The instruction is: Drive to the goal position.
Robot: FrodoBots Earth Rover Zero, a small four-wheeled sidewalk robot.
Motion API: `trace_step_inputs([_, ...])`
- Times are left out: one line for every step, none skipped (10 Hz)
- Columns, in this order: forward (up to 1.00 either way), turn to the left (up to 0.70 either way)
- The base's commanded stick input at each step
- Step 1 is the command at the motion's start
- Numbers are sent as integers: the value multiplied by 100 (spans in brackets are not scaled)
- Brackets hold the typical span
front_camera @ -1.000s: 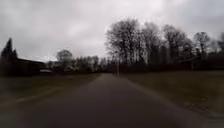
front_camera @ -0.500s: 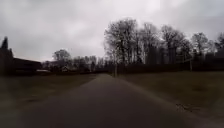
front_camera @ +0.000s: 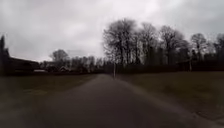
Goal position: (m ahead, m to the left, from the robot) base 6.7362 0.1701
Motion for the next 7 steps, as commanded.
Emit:
trace_step_inputs([100, 0])
trace_step_inputs([100, 0])
trace_step_inputs([100, 0])
trace_step_inputs([100, 0])
trace_step_inputs([100, 0])
trace_step_inputs([100, 0])
trace_step_inputs([100, 0])
